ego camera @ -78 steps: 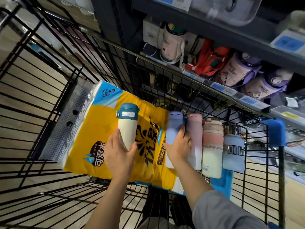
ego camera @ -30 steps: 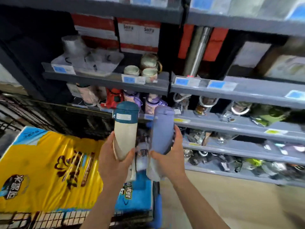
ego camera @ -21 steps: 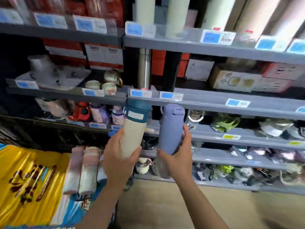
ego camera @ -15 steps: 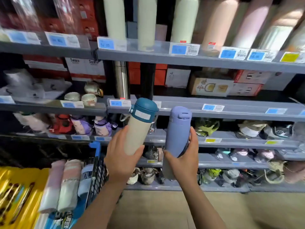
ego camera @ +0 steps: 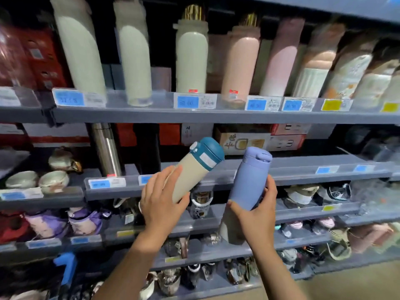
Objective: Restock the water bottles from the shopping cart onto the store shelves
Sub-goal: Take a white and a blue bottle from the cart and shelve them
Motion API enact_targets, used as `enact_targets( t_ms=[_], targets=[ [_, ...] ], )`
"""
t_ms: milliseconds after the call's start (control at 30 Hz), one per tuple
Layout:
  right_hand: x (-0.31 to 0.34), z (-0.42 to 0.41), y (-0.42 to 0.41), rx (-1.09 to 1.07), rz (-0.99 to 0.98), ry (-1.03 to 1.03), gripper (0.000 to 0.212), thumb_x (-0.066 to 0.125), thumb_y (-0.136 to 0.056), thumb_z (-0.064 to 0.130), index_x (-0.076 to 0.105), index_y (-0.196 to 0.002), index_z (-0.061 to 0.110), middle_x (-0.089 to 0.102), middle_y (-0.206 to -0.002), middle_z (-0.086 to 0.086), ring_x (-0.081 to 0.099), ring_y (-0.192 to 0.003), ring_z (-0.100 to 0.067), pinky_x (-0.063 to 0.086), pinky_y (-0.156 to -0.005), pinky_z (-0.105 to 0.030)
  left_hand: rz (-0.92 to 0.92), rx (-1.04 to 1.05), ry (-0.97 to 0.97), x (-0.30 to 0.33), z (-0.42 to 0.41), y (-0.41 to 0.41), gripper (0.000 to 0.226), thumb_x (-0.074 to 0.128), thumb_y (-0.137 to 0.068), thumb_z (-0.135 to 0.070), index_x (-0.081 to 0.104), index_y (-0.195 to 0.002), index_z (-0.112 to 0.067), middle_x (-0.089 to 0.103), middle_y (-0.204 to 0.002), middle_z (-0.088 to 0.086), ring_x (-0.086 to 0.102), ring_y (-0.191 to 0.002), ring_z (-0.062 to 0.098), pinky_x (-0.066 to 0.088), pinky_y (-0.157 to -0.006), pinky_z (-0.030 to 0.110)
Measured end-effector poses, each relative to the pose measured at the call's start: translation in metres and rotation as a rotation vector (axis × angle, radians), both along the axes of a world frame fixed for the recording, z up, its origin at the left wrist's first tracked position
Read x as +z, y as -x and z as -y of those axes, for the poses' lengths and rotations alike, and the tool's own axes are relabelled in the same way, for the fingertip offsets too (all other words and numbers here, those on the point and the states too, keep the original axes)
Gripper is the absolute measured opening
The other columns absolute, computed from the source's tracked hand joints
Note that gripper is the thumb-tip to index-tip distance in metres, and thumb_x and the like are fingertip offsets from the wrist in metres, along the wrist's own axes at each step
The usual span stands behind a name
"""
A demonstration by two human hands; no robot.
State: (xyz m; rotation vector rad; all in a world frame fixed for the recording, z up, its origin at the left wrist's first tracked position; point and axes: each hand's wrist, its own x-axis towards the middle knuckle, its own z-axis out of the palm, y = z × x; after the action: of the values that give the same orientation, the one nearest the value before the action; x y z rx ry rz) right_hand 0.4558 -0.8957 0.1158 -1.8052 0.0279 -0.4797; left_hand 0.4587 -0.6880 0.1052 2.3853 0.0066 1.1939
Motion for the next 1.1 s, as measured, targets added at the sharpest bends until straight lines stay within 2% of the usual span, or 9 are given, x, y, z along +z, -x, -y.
enact_targets(
  t_ms=[133,233,367,433,567,633,800,967,1100],
  targets=[
    [0.011,0.004,-0.040,-0.038,0.014,-0.069,0.096,0.084,-0.065,0.019,0.026,-0.137,0.042,0.045,-0.129,0.007,0.054,-0.106,-0.015,0.046,-0.074,-0.029,0.109,-0.034,-0.143,0.003,0.000,-0.049,0.055,0.055,-0.076,-0.035,0.046,-0.129,-0.028,0.059,-0.125,0.003,0.049,-0.109,0.026,0.043,-0.087,0.042],
    [0.013,0.007,-0.063,-0.060,0.015,-0.138,0.097,0.085,-0.066,0.017,0.026,-0.139,0.038,0.046,-0.126,0.006,0.054,-0.103,-0.013,0.044,-0.070,-0.024,0.172,-0.062,-0.244,0.003,0.002,-0.077,0.053,0.055,-0.077,-0.033,0.048,-0.129,-0.027,0.055,-0.128,0.001,0.049,-0.108,0.025,0.037,-0.087,0.038],
    [0.008,0.015,-0.084,-0.098,-0.014,-0.208,0.100,0.087,-0.062,0.019,0.026,-0.139,0.038,0.050,-0.122,0.002,0.058,-0.101,-0.016,0.047,-0.074,-0.030,0.197,-0.084,-0.290,0.001,0.007,-0.100,0.054,0.055,-0.076,-0.031,0.048,-0.129,-0.027,0.047,-0.131,-0.003,0.046,-0.109,0.024,0.035,-0.089,0.037],
    [0.008,0.020,-0.093,-0.120,-0.025,-0.252,0.099,0.086,-0.064,0.016,0.025,-0.139,0.038,0.050,-0.121,0.001,0.058,-0.097,-0.013,0.047,-0.073,-0.030,0.192,-0.089,-0.300,0.003,0.010,-0.111,0.054,0.056,-0.077,-0.031,0.047,-0.130,-0.027,0.048,-0.131,-0.002,0.047,-0.110,0.025,0.035,-0.090,0.037],
    [0.018,0.033,-0.110,-0.135,-0.027,-0.318,0.097,0.083,-0.069,0.013,0.023,-0.142,0.033,0.045,-0.120,0.002,0.053,-0.088,0.002,0.043,-0.064,-0.020,0.202,-0.100,-0.329,0.007,0.020,-0.130,0.053,0.057,-0.079,-0.029,0.048,-0.131,-0.025,0.050,-0.131,0.001,0.048,-0.109,0.026,0.035,-0.088,0.037],
    [0.022,0.037,-0.119,-0.127,-0.027,-0.340,0.097,0.083,-0.070,0.012,0.022,-0.143,0.032,0.043,-0.118,0.003,0.053,-0.086,0.002,0.043,-0.063,-0.019,0.205,-0.102,-0.342,0.008,0.024,-0.137,0.053,0.058,-0.079,-0.029,0.047,-0.131,-0.025,0.049,-0.132,0.001,0.048,-0.109,0.025,0.035,-0.088,0.036],
    [0.029,0.041,-0.138,-0.120,-0.008,-0.384,0.096,0.083,-0.069,0.013,0.023,-0.141,0.034,0.045,-0.121,-0.001,0.057,-0.096,-0.012,0.048,-0.070,-0.025,0.166,-0.061,-0.301,0.008,0.033,-0.151,0.054,0.059,-0.079,-0.030,0.047,-0.132,-0.022,0.056,-0.130,0.006,0.047,-0.112,0.025,0.036,-0.089,0.035],
    [0.029,0.046,-0.158,-0.150,-0.003,-0.493,0.097,0.084,-0.069,0.015,0.022,-0.142,0.031,0.047,-0.128,-0.006,0.059,-0.105,-0.023,0.051,-0.078,-0.032,0.114,-0.035,-0.242,0.006,0.041,-0.165,0.066,0.079,-0.071,-0.023,0.048,-0.129,-0.017,0.060,-0.117,0.009,0.048,-0.106,0.025,0.049,-0.079,0.039],
    [0.026,0.041,-0.174,-0.186,-0.020,-0.586,0.097,0.085,-0.069,0.017,0.021,-0.142,0.032,0.047,-0.123,-0.003,0.058,-0.106,-0.022,0.047,-0.075,-0.029,0.053,-0.031,-0.132,0.003,0.049,-0.177,0.054,0.063,-0.078,-0.037,0.045,-0.125,-0.017,0.054,-0.109,0.005,0.046,-0.098,0.023,0.050,-0.064,0.036]
  ],
)
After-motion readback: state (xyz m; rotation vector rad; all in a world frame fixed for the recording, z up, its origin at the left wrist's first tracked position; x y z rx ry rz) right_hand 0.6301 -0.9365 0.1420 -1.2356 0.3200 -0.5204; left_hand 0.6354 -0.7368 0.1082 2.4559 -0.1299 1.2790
